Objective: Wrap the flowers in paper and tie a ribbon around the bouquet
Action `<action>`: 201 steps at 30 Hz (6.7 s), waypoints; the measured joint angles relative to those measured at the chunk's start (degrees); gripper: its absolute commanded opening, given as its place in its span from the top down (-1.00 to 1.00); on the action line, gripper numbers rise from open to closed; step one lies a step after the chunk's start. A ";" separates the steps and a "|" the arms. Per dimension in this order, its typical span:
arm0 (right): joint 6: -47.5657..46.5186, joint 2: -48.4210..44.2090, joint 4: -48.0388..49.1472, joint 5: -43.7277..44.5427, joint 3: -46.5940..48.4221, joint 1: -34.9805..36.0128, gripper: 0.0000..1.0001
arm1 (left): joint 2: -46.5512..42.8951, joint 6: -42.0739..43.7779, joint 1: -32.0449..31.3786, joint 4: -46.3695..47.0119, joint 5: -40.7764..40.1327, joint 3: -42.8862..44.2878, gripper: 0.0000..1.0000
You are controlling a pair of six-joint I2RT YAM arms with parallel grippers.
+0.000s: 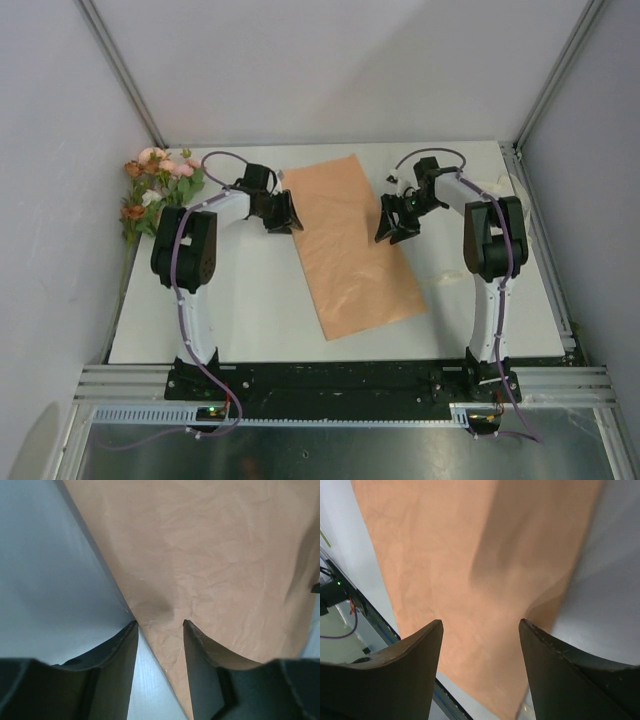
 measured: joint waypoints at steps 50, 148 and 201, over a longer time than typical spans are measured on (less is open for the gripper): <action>8.76 -3.63 5.27 5.66 -4.85 -3.63 -0.32 | 7.37 0.31 -2.91 0.39 1.73 9.35 0.34; 68.26 -17.64 41.20 -9.53 -23.63 1.77 1.00 | -49.20 74.86 -60.54 22.18 -25.00 -36.17 -0.92; 47.34 -17.53 35.71 -11.93 -27.98 -2.12 -0.99 | -43.25 17.92 -28.55 18.36 -25.05 -18.71 0.99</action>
